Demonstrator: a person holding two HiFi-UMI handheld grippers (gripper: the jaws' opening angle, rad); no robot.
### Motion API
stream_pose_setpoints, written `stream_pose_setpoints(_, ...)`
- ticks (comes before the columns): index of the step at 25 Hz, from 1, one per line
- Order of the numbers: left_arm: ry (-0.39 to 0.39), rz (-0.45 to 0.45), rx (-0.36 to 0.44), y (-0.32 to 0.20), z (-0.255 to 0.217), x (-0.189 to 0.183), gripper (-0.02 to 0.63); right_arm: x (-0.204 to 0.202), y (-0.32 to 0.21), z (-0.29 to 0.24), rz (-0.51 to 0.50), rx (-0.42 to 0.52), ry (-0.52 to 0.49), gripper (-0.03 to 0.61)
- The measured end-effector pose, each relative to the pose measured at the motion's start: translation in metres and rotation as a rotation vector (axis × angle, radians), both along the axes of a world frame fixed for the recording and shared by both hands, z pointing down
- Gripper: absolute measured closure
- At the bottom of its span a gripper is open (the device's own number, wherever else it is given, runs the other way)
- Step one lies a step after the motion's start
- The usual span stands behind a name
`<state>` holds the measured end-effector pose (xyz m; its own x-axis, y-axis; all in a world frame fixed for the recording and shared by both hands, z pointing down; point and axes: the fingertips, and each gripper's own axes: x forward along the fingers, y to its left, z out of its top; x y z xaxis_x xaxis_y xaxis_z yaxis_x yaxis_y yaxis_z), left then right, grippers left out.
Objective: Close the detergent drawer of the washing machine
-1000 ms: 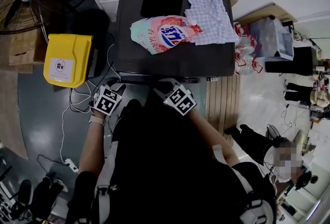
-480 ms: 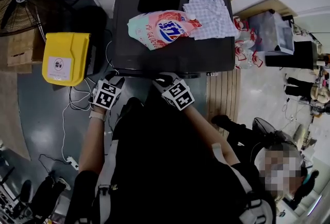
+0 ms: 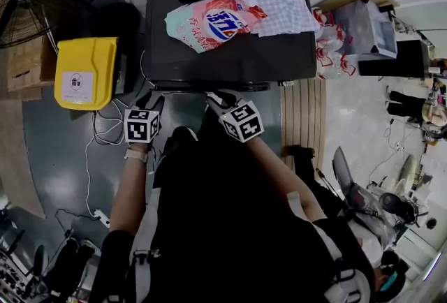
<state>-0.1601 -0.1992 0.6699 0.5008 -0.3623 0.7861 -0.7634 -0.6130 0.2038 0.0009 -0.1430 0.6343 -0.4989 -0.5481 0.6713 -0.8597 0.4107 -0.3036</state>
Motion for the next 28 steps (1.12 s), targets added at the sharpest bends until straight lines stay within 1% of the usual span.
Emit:
stream_pose_setpoints(3, 0.03, -0.009, -0.019, 0.017, 0.004, 0.001, 0.439, -0.007, 0.014, 0.003, 0.013, -0.011, -0.017, 0.471)
stream_pose_setpoints(5, 0.08, -0.039, -0.039, 0.027, 0.006, 0.003, 0.448, -0.013, 0.022, 0.003, 0.018, -0.016, -0.038, 0.483)
stream_pose_setpoints(6, 0.112, -0.067, -0.055, 0.031, 0.006, 0.004, 0.466, -0.017, 0.025, 0.003, 0.022, -0.019, -0.052, 0.489)
stream_pose_setpoints(7, 0.145, -0.098, -0.069, 0.034, 0.005, 0.005, 0.52, -0.02, 0.027, 0.003, 0.028, -0.022, -0.07, 0.502)
stream_pose_setpoints(8, 0.175, -0.128, -0.079, 0.035, 0.005, 0.006, 0.557, -0.023, 0.029, 0.003, 0.035, -0.025, -0.088, 0.512)
stream_pose_setpoints(10, 0.231, -0.174, -0.097, 0.037, 0.002, 0.008, 0.587, -0.029, 0.03, 0.004, 0.047, -0.035, -0.126, 0.531)
stream_pose_setpoints(13, 0.325, -0.223, -0.139, 0.035, -0.002, 0.014, 0.601, -0.037, 0.026, 0.004, 0.076, -0.054, -0.191, 0.551)
stream_pose_setpoints(15, 0.382, -0.236, -0.168, 0.033, -0.005, 0.02, 0.601, -0.039, 0.021, 0.004, 0.106, -0.062, -0.228, 0.555)
stream_pose_setpoints(19, 0.467, -0.28, -0.198, 0.024, -0.012, 0.027, 0.601, -0.043, 0.015, 0.006, 0.157, -0.076, -0.286, 0.56)
stream_pose_setpoints(22, 0.489, -0.29, -0.202, 0.018, -0.014, 0.03, 0.603, -0.045, 0.011, 0.01, 0.18, -0.088, -0.322, 0.561)
stream_pose_setpoints(28, 0.46, -0.313, -0.206, 0.006, -0.013, 0.033, 0.603, -0.041, -0.006, 0.013, 0.21, -0.099, -0.355, 0.561)
